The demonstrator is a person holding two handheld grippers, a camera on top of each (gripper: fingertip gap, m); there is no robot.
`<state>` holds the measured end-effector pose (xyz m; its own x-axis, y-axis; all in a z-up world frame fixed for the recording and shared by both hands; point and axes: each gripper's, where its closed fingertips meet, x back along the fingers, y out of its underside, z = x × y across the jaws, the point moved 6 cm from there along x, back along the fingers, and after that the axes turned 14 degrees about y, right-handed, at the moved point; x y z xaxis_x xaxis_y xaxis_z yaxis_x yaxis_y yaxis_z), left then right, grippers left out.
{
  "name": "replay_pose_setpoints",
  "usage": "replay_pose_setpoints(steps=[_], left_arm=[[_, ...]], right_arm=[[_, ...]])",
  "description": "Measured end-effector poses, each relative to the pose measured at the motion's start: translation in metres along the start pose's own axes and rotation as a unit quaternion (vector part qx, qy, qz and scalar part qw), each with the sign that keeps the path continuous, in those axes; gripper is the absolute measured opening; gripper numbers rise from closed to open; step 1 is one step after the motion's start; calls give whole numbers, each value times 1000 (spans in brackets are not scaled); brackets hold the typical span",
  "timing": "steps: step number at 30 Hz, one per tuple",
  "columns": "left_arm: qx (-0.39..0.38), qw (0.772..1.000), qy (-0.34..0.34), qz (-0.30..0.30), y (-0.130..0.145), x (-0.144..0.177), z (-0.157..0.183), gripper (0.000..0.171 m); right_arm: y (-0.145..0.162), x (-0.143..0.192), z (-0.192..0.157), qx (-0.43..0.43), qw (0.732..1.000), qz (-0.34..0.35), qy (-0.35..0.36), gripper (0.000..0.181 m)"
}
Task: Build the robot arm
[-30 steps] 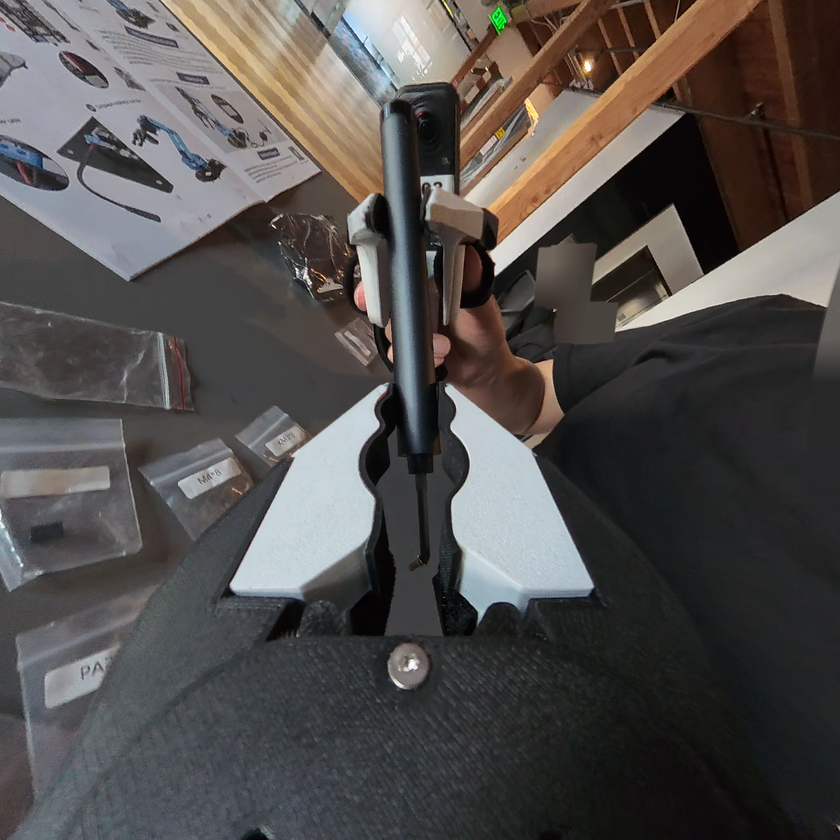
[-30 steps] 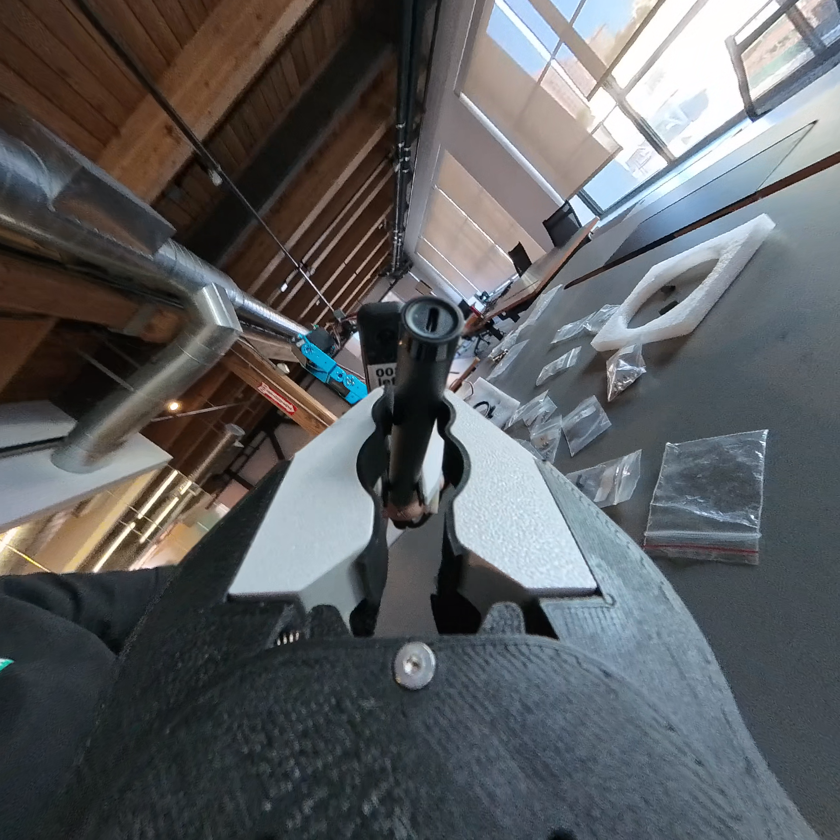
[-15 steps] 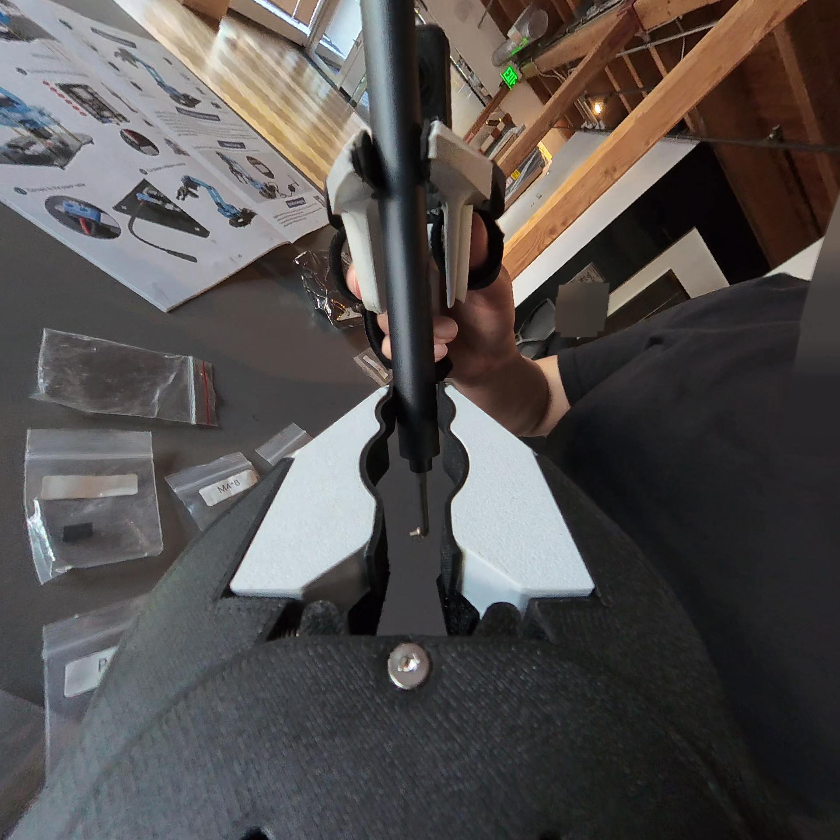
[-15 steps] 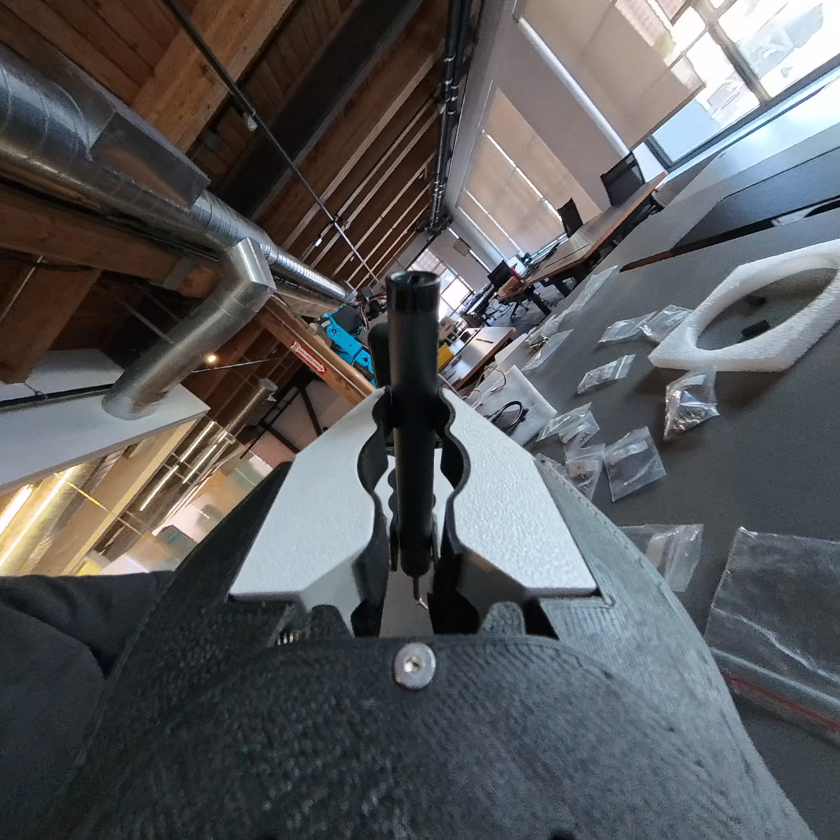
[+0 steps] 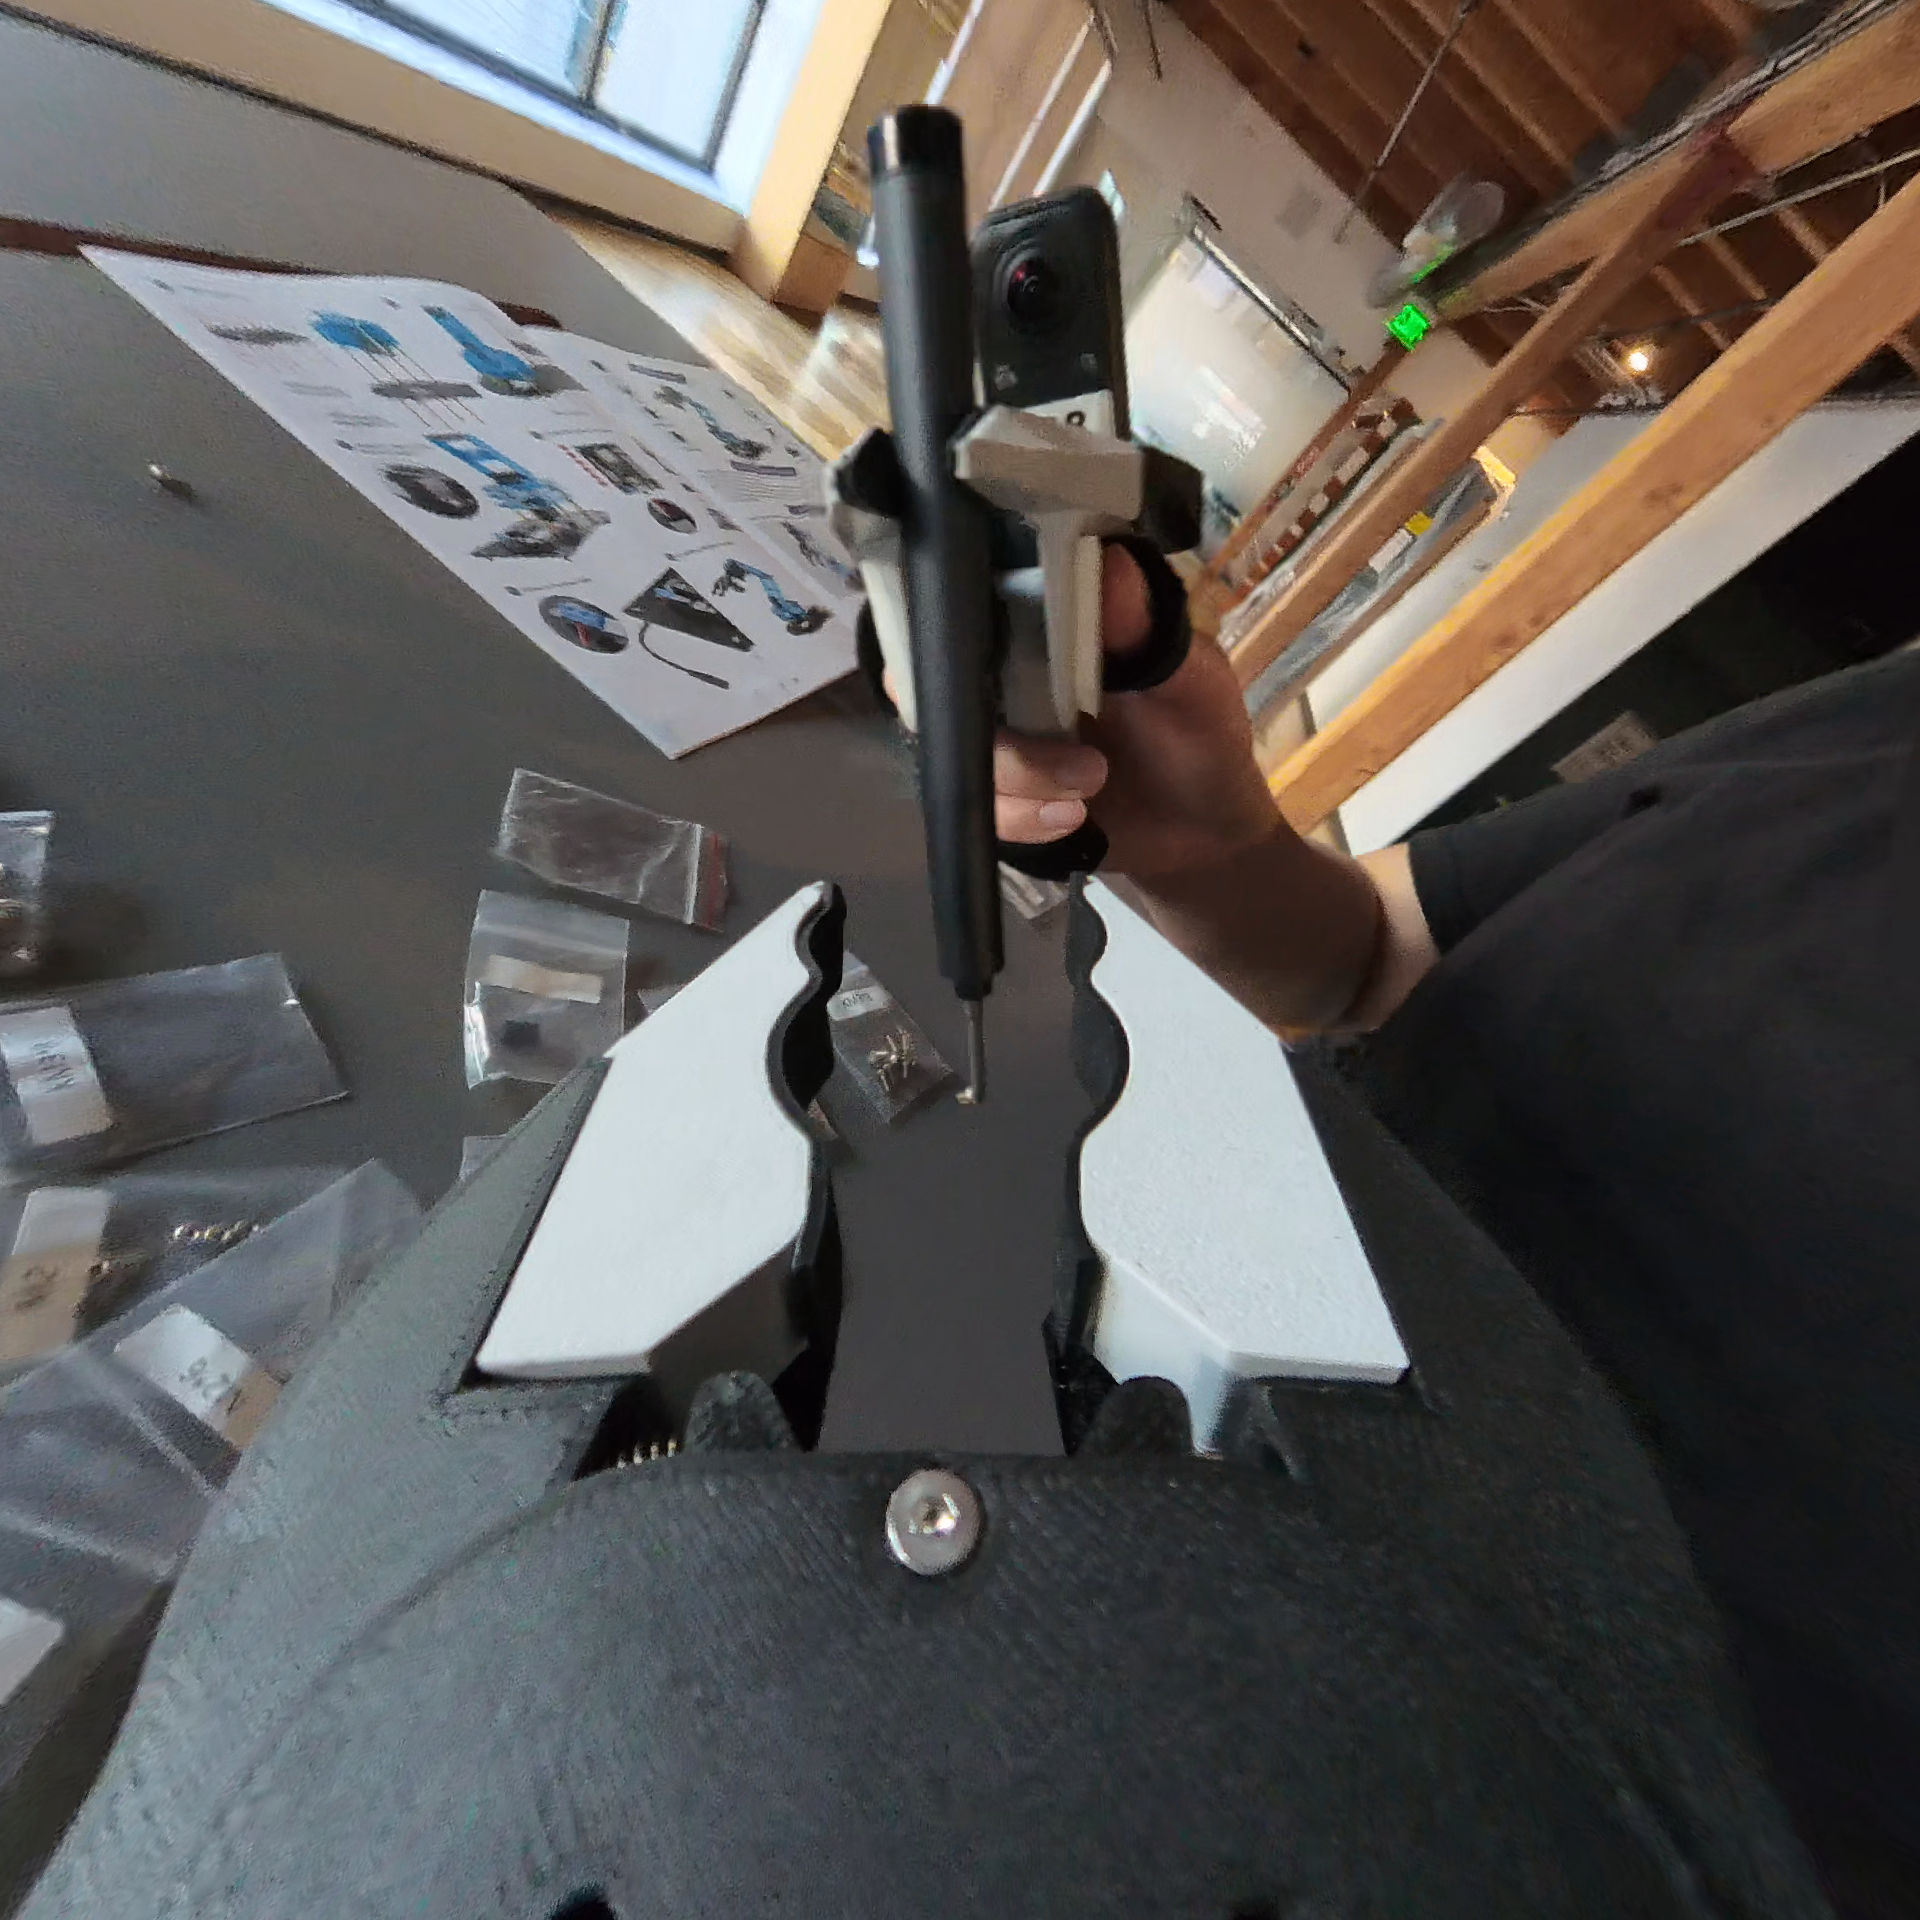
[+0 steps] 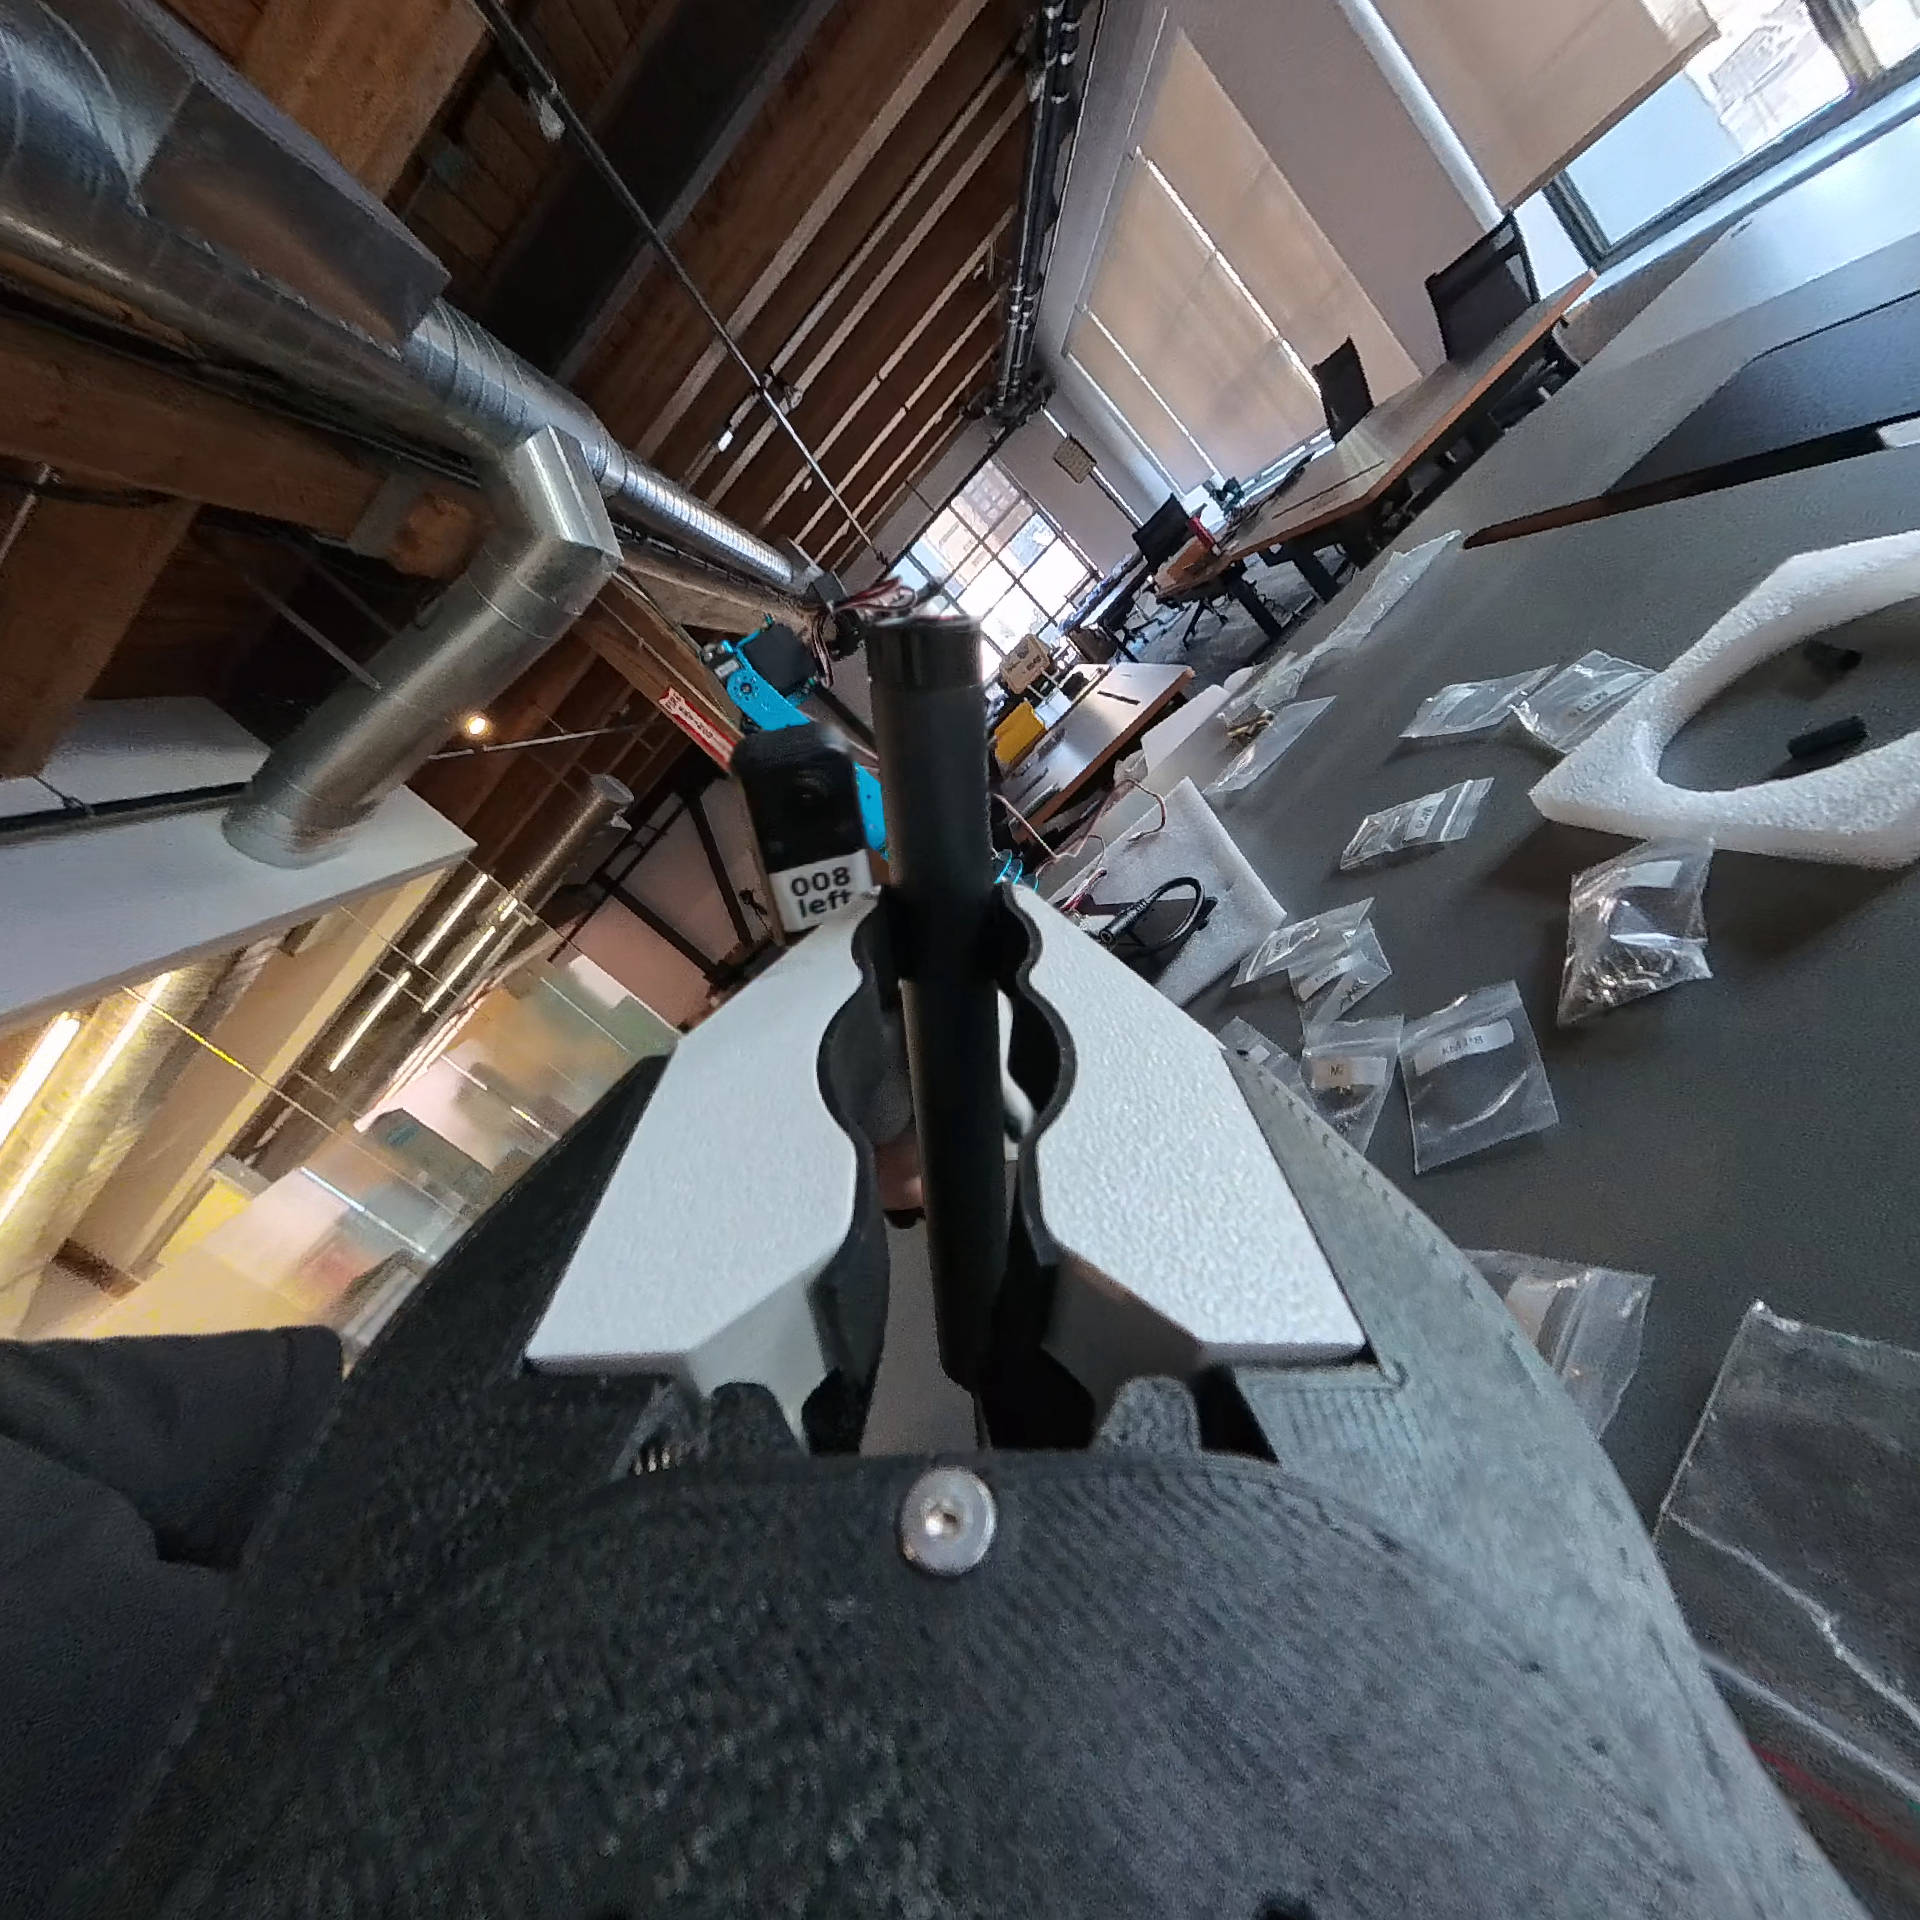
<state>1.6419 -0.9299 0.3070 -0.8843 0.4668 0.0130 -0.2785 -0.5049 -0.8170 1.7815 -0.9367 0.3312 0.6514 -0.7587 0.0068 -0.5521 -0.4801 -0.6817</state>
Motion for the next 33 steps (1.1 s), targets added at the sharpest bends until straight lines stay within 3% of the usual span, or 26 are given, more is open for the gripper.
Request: replay_pose_setpoints(steps=[4,14,19,23,28,33], left_arm=[[-40,998,-39,38,11,11,21,41],[-91,989,-120,-13,44,7,32,25],[-108,984,-133,52,36,1,27,26],[-162,967,-156,120,23,-1,31,25],[-226,943,-219,106,18,-2,37,13],[-253,935,-228,97,19,-5,42,6]], right_arm=[[-13,-8,-8,25,1000,-12,-5,16],[-51,-30,-43,60,997,-22,-48,16],[-61,-43,-60,68,995,-30,-68,16],[-65,-51,-71,60,994,-31,-82,16],[-62,-57,-80,55,994,-40,-89,17],[-60,-59,-84,58,994,-42,-88,17]])
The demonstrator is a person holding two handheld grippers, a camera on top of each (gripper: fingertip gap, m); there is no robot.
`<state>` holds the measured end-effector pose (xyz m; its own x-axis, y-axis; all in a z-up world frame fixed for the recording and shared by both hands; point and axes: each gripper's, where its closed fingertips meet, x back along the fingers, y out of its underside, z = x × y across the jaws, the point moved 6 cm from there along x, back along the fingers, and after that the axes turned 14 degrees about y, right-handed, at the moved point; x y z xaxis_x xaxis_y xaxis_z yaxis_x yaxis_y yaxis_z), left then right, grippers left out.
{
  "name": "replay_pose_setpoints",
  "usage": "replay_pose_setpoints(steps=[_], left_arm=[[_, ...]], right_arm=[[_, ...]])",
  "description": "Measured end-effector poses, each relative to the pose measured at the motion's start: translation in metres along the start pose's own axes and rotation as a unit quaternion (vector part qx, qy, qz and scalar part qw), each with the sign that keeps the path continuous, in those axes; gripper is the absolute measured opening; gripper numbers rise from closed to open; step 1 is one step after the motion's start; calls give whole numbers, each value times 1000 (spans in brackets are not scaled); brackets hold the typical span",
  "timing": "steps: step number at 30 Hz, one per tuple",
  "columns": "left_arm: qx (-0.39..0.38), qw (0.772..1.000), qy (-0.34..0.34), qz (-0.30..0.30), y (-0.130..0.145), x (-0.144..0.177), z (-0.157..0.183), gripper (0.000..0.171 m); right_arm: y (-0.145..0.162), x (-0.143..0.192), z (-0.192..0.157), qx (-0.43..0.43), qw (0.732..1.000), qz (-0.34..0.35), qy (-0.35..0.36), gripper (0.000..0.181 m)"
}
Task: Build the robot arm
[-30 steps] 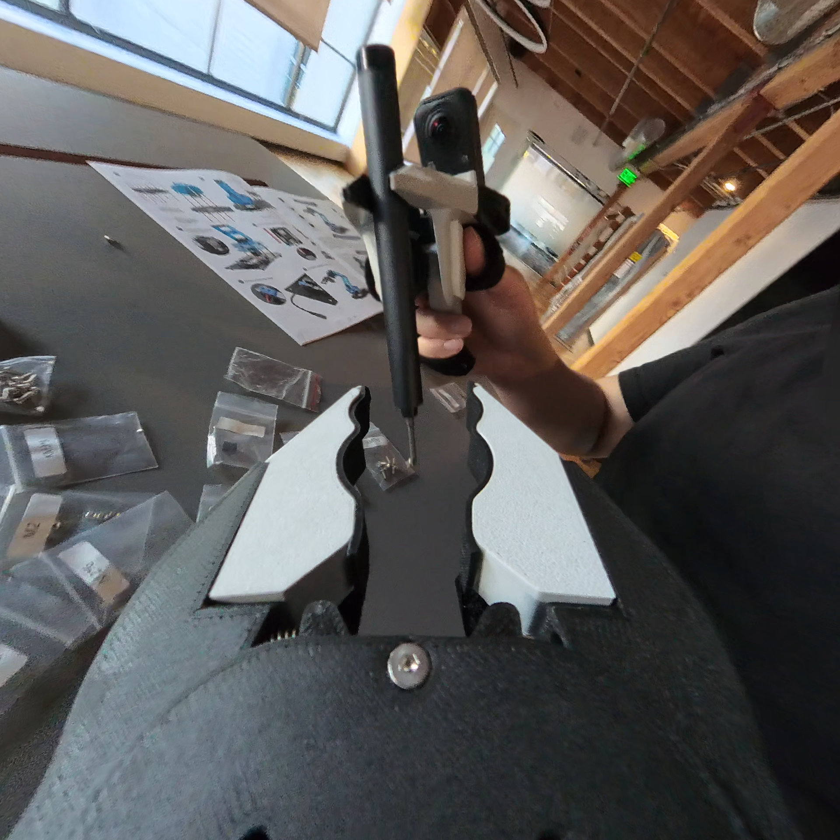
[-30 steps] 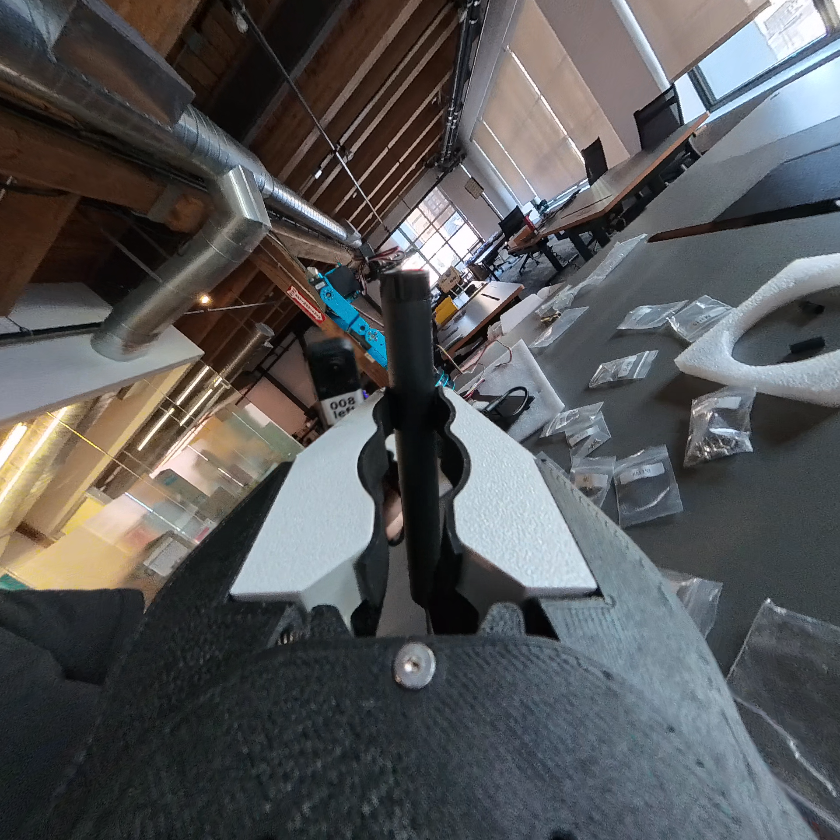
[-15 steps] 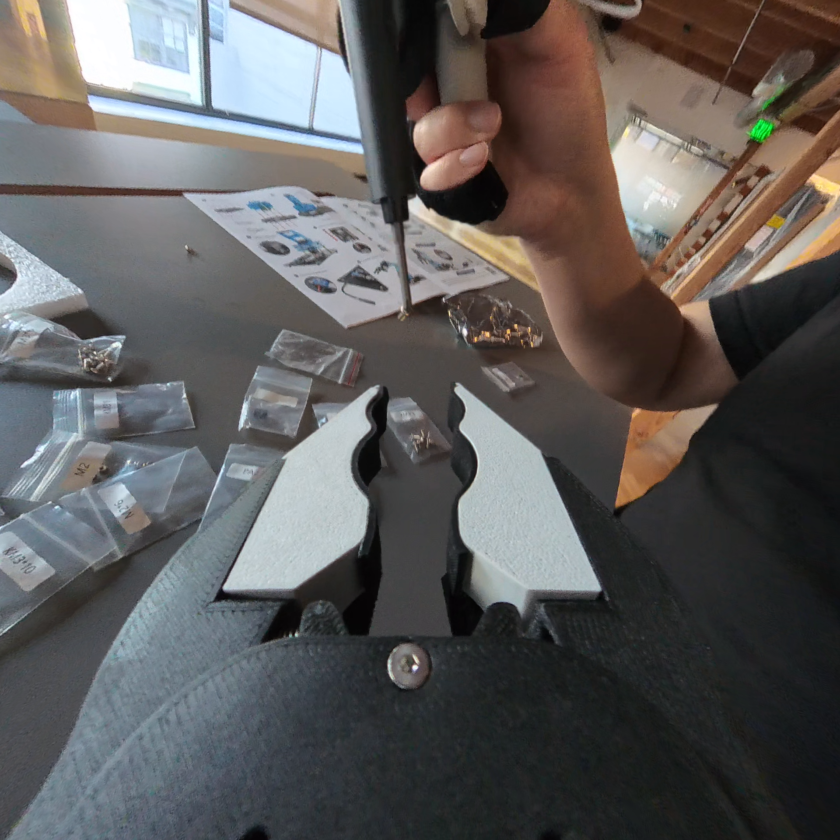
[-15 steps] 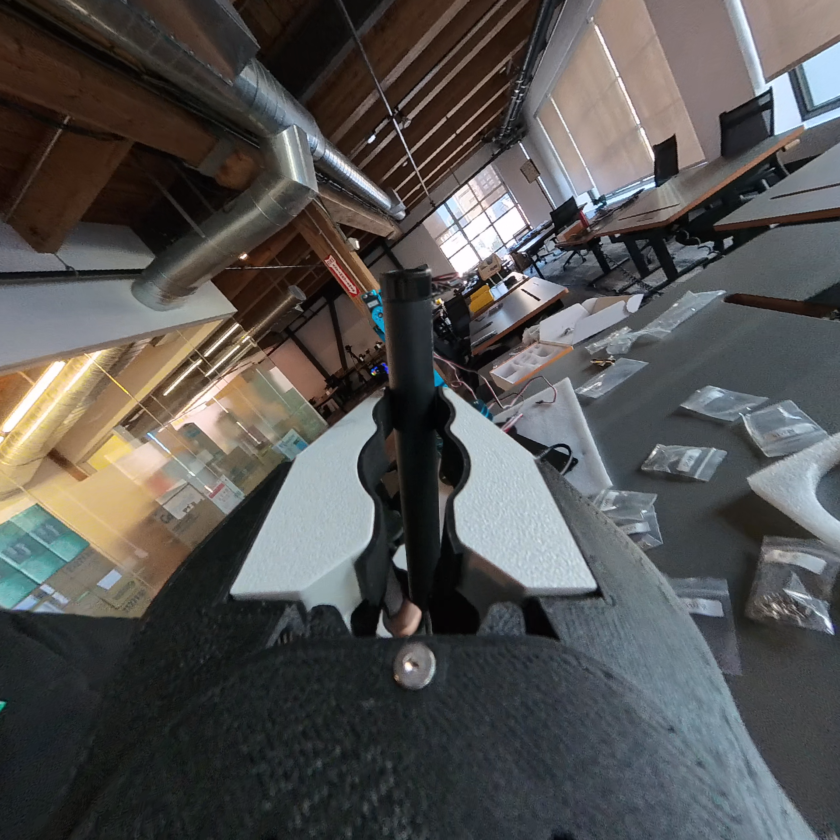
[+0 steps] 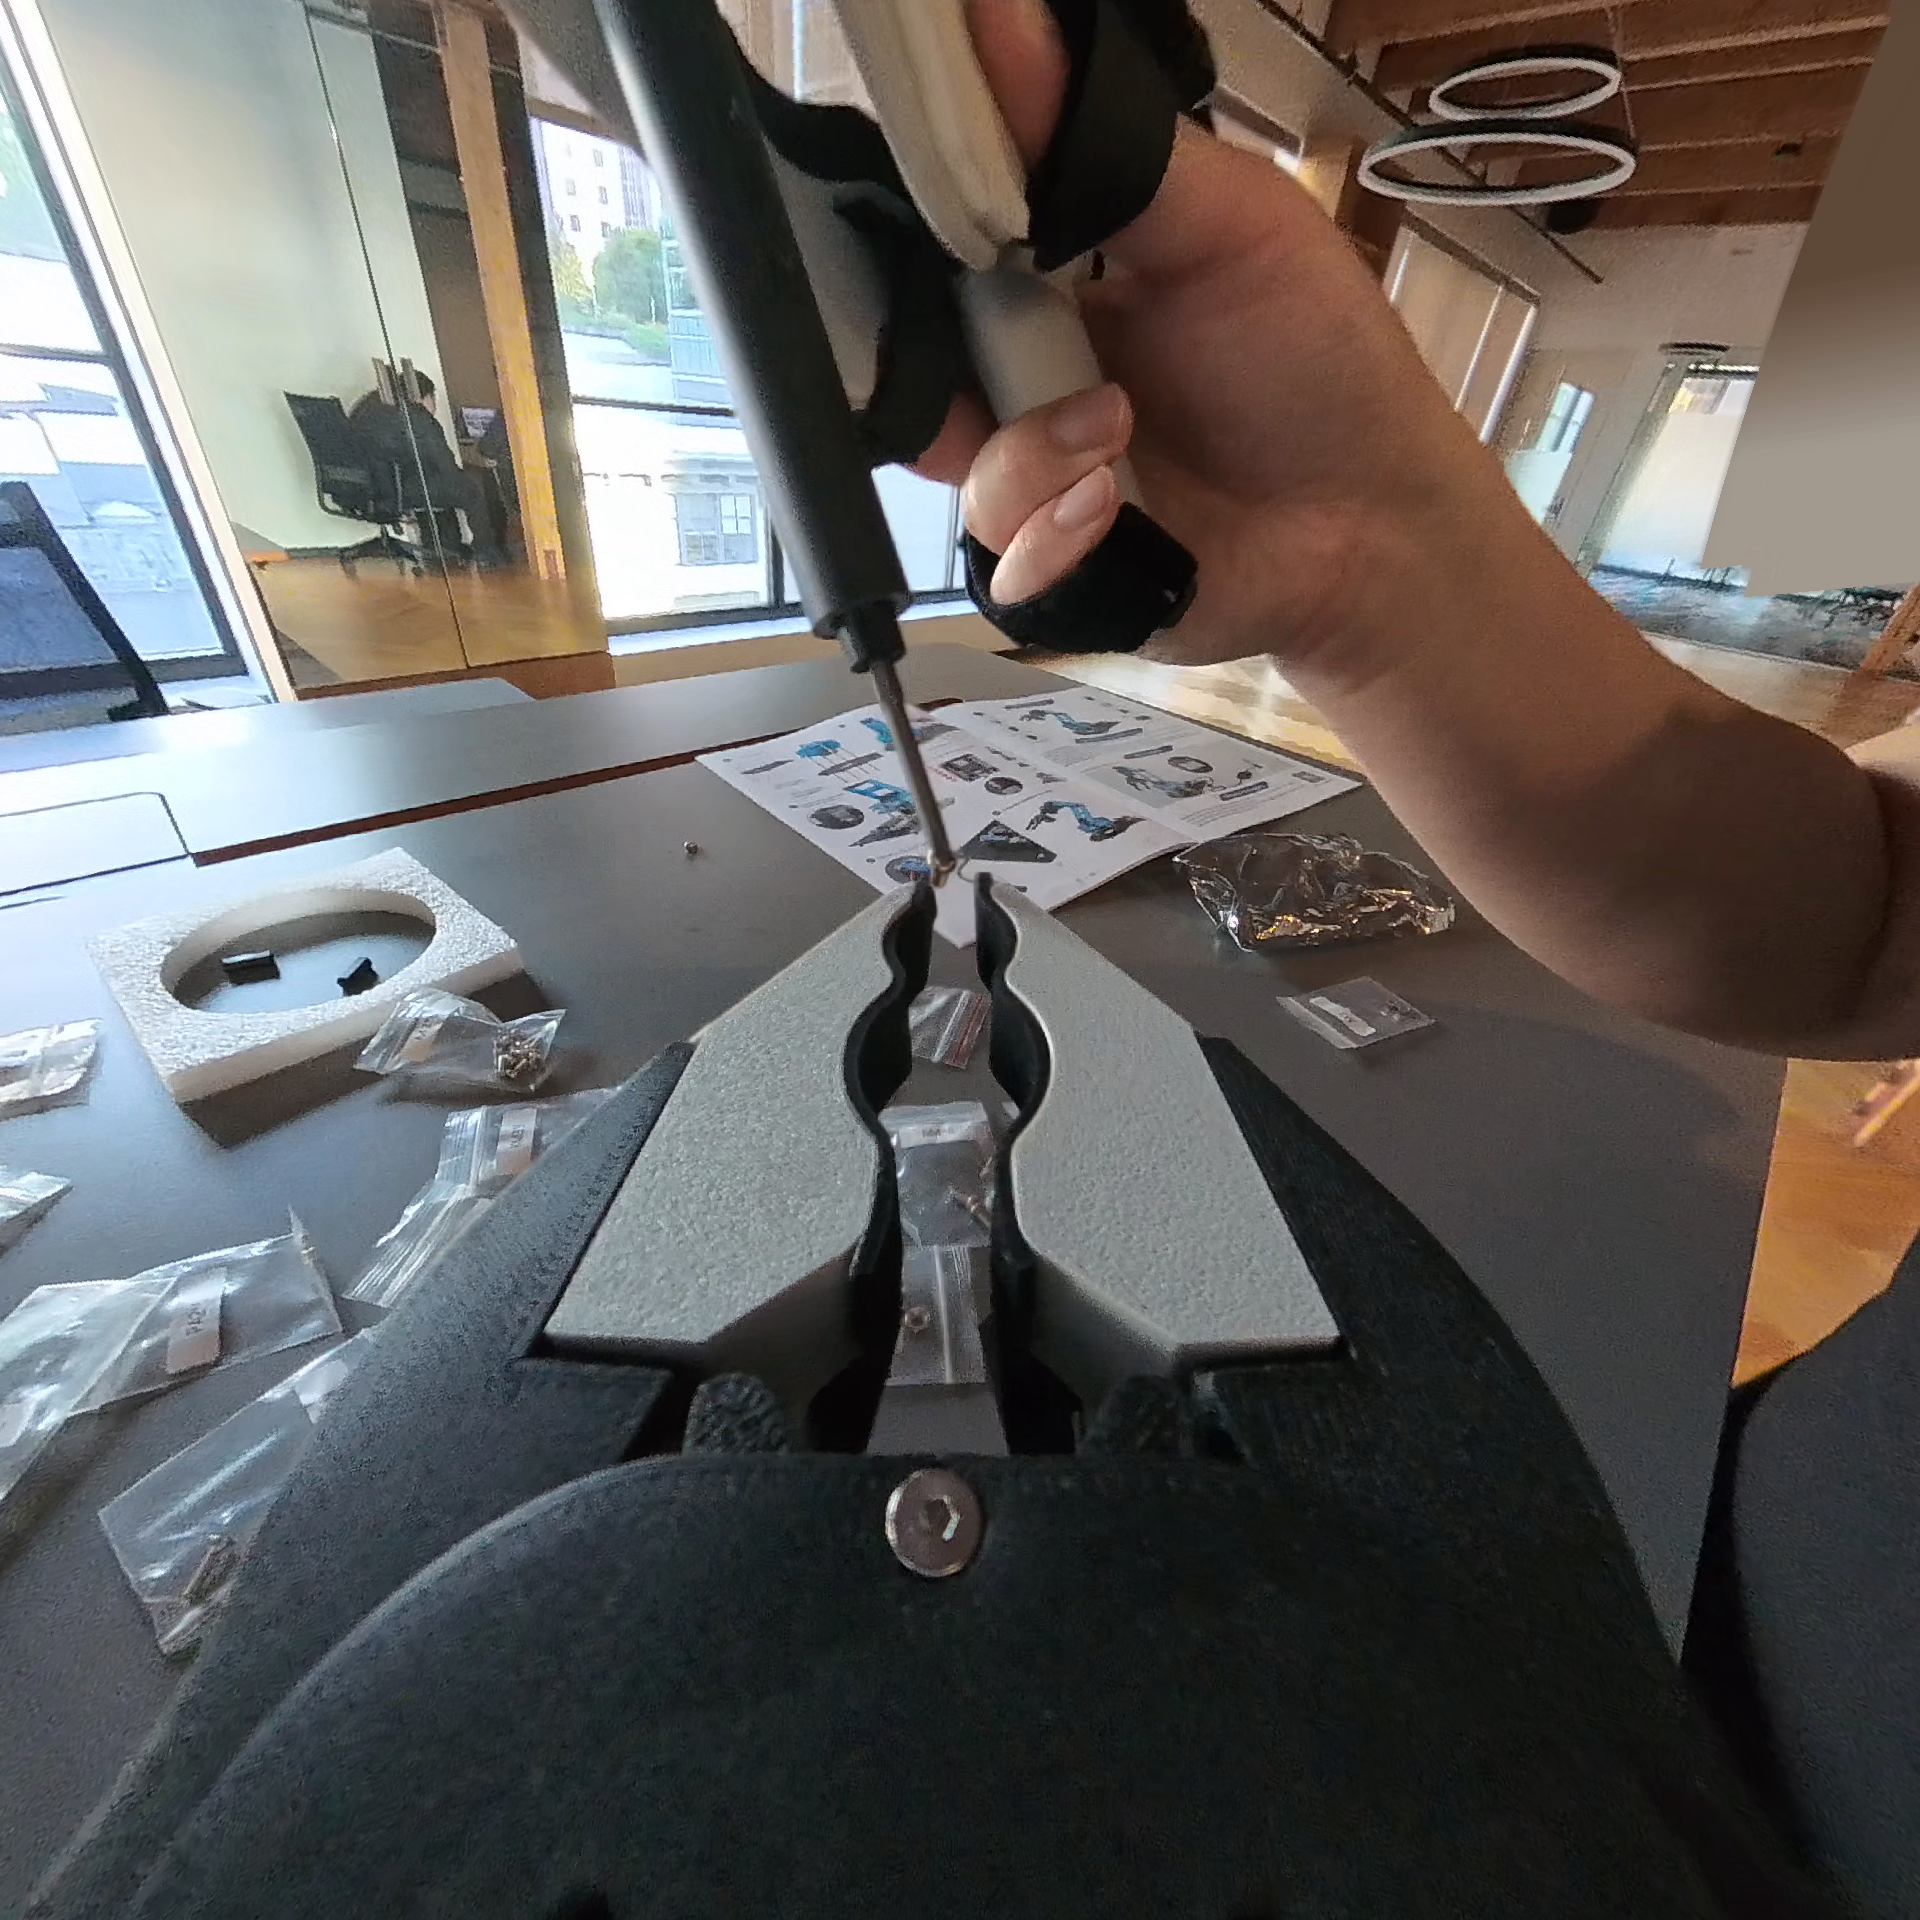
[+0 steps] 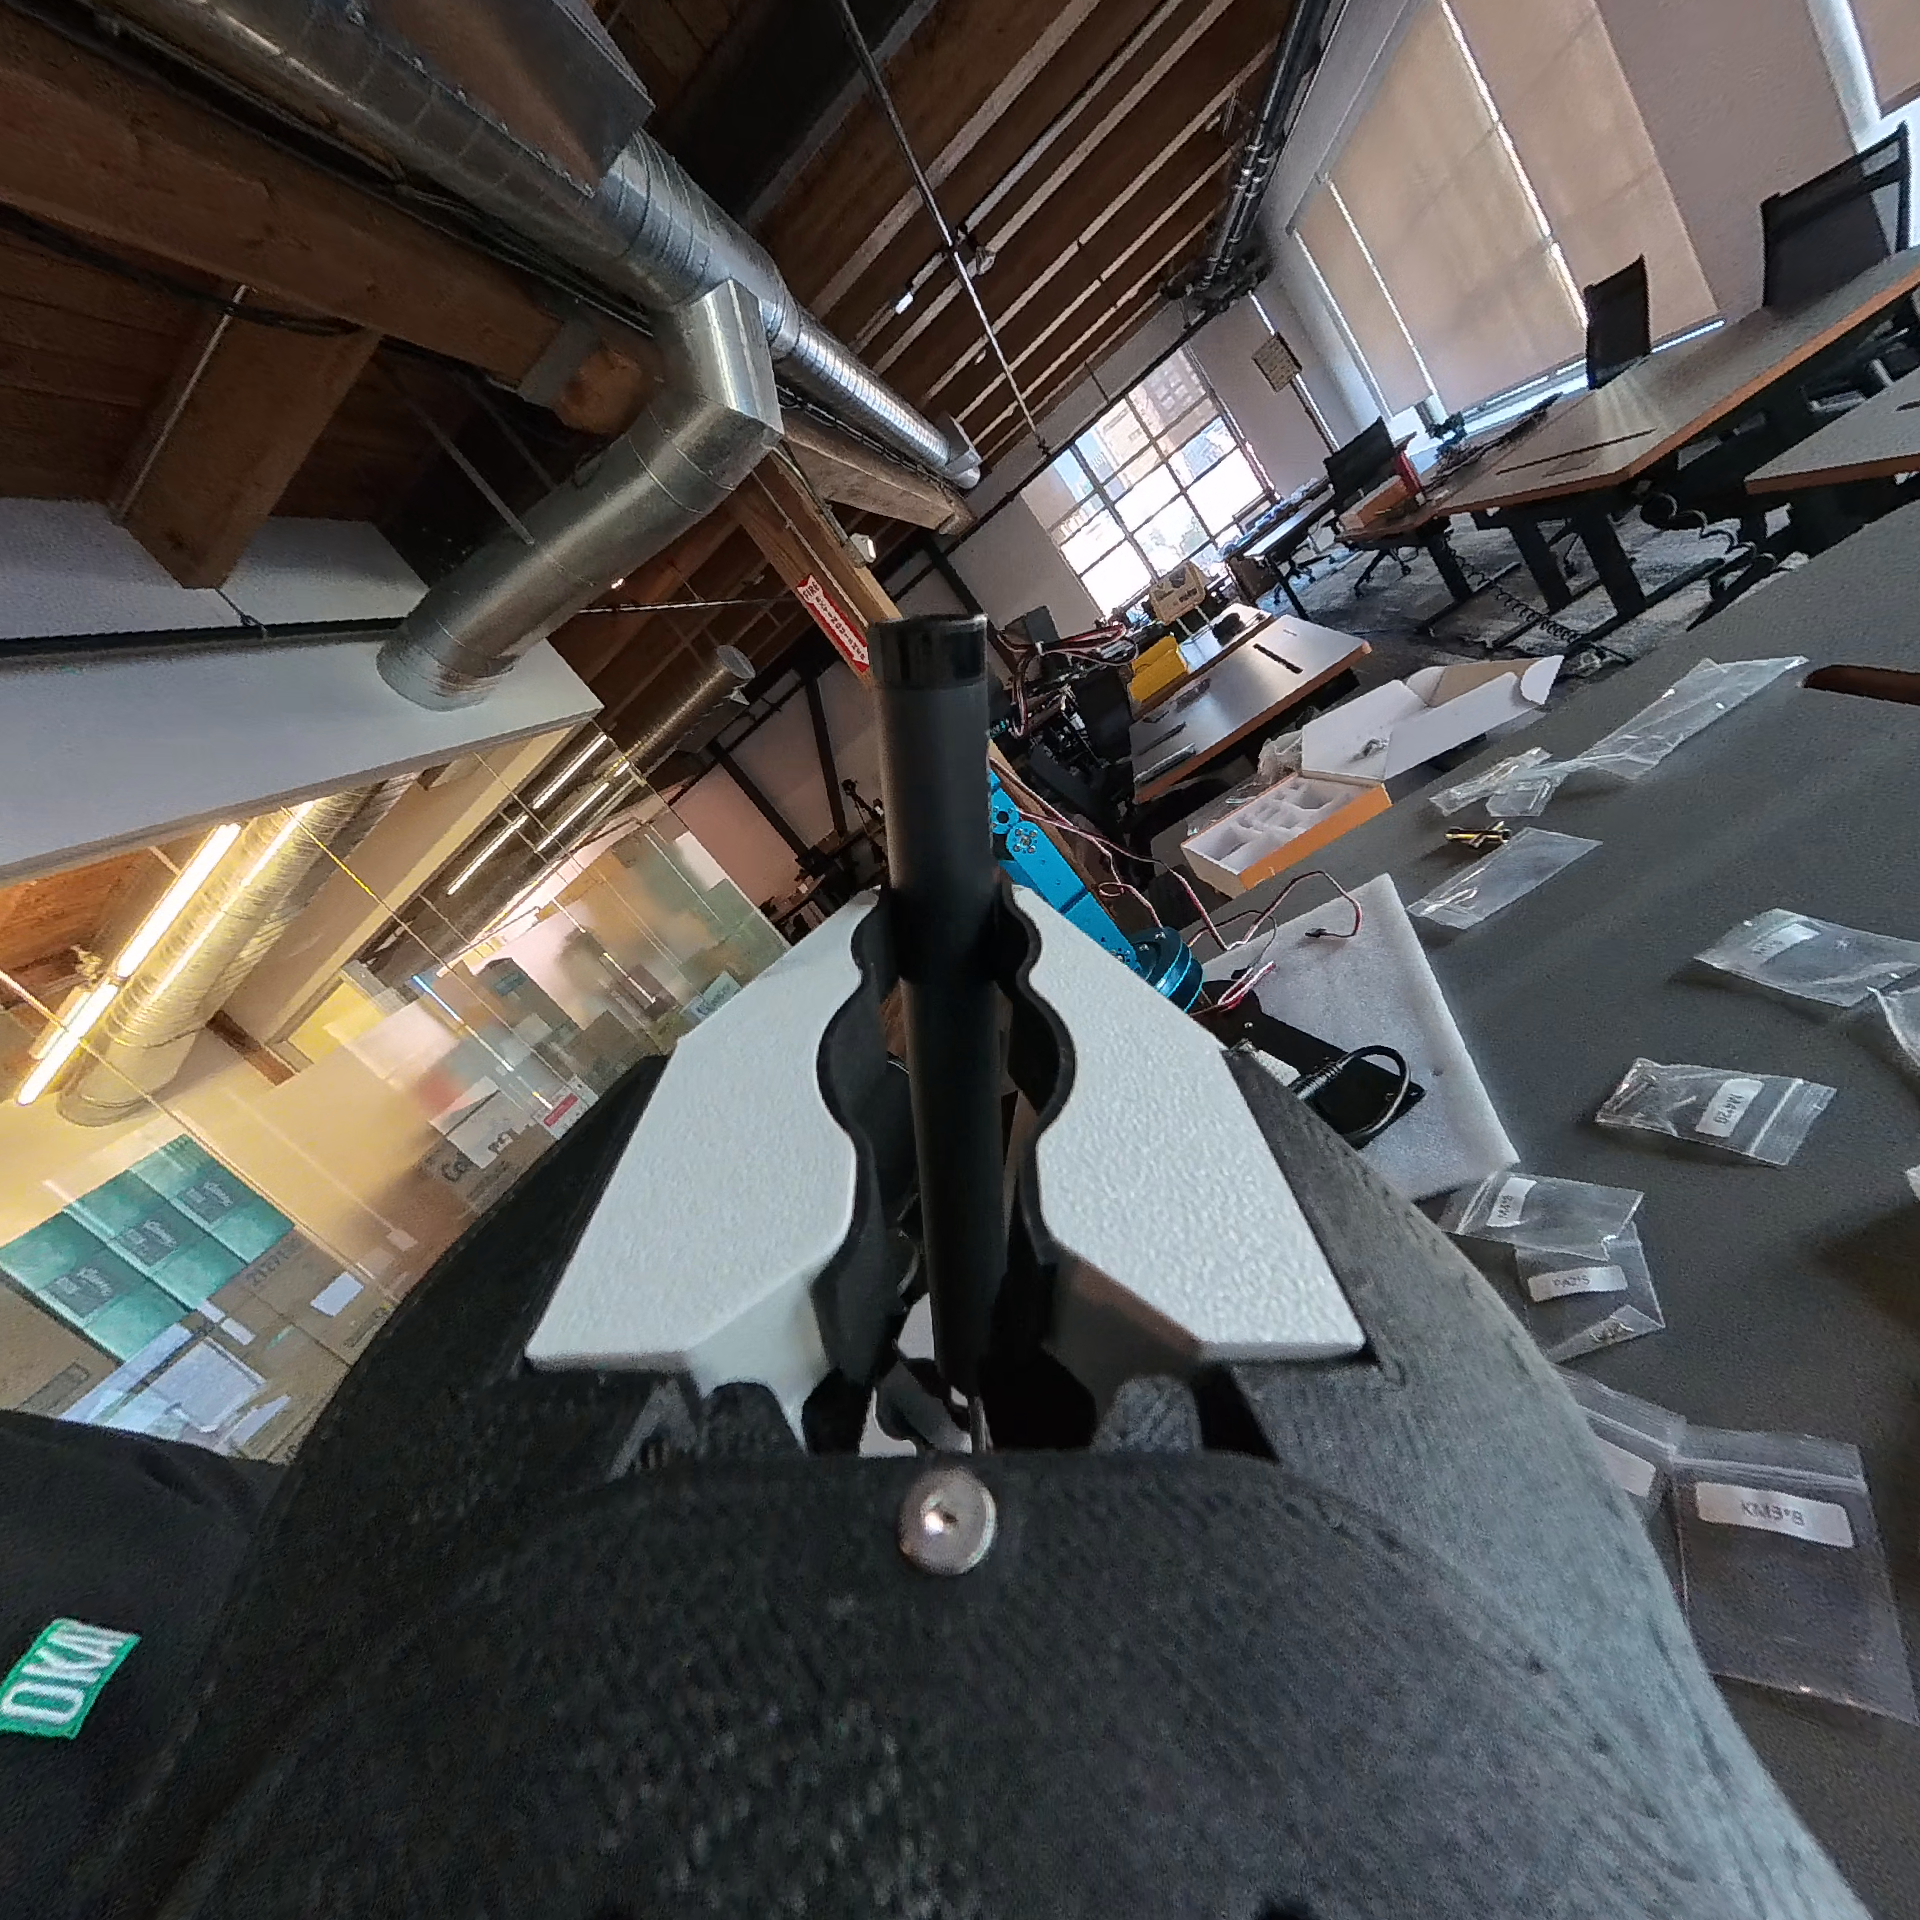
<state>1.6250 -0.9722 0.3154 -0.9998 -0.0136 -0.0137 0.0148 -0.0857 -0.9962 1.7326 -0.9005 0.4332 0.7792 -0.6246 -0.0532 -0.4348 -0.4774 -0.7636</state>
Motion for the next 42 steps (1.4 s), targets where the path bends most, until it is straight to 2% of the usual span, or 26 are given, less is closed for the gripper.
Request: replay_pose_setpoints(steps=[7,14,20,24,32,42], left_arm=[[-10,1000,-11,-1,-2,1,2,1],[12,996,-5,-93,6,1,5,0],[-16,986,13,-167,2,-4,20,0],[-25,983,21,-182,-3,-7,26,0],[-20,982,25,-185,-3,-8,28,0],[-21,982,26,-187,-3,-10,29,0]], right_arm=[[2,2,3,-3,1000,3,4,16],[1,9,0,4,1000,3,-11,16],[10,11,-21,43,997,-27,-64,16],[17,11,-32,81,991,-48,-96,16],[24,12,-40,127,984,-60,-109,16],[22,16,-43,139,982,-63,-115,16]])
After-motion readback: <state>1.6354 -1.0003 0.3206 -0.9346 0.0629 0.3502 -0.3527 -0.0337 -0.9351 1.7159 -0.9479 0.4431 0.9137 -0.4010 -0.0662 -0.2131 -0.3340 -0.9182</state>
